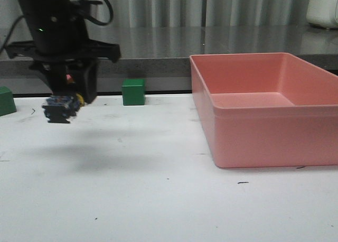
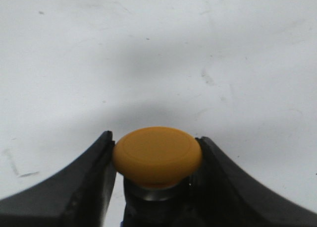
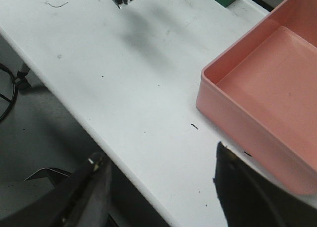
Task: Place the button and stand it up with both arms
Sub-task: 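Lift the button with the left gripper and carry it farther from the table center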
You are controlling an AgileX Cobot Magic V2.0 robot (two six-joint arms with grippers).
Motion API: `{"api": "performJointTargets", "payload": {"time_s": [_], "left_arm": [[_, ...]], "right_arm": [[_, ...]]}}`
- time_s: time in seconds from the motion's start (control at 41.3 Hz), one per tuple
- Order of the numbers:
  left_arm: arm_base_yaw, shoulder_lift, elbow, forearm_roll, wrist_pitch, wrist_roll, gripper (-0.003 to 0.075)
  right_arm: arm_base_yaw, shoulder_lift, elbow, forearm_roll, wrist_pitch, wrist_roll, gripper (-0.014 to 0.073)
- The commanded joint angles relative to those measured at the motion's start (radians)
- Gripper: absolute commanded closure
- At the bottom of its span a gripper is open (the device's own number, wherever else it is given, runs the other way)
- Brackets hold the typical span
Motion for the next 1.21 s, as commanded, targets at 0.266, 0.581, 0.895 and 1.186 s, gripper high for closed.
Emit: {"api": "performJointTargets", "payload": {"time_s": [0.266,0.581,0.895,1.186], "left_arm": [[0.223,-0.346,0.314,-0.204,-0.278,0.281,0.0546],[0.256,-0.537,0.644,-0.208,-0.746,0.375,0.0546],[0.220,-0.550,0.873,-0.224,-1.249,0.375,0.0546],[0.151,-0.550,1.003,-0.176,-1.602,0.358,0.0546]], "right_arm": [[-0.005,0.000,-0.025,0.009,-0.056,-0.010,0.0118],[-0.005,0.000,-0.025,0.009,-0.056,-0.010,0.0118],[-0.005,0.000,-0.025,0.009,-0.056,-0.010,0.0118],[-0.005,0.000,-0.025,0.009,-0.056,-0.010,0.0118]]}}
